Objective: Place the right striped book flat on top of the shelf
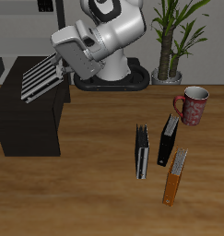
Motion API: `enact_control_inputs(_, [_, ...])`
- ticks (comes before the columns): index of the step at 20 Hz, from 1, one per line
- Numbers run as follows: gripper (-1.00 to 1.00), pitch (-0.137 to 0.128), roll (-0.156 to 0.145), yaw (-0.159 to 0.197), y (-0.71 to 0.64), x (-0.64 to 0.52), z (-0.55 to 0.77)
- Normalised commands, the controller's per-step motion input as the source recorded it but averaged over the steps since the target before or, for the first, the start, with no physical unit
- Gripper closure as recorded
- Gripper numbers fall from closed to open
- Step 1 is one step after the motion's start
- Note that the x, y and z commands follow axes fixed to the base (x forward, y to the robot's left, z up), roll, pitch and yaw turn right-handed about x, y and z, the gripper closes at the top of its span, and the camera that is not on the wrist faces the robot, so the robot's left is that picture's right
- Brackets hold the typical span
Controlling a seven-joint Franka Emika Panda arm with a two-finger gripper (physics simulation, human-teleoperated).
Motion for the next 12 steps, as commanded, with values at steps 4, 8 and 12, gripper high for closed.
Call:
enact_control_inputs(4, [1.00, 0.023, -0.065, -0.021, -0.44, -0.07, -0.05])
enact_control_inputs(8, [1.00, -0.053, -0.043, 0.007, -0.17, 0.00, -0.05])
enact_control_inputs(12, [1.00, 0.077, -0.036, -0.024, -0.24, 0.00, -0.16])
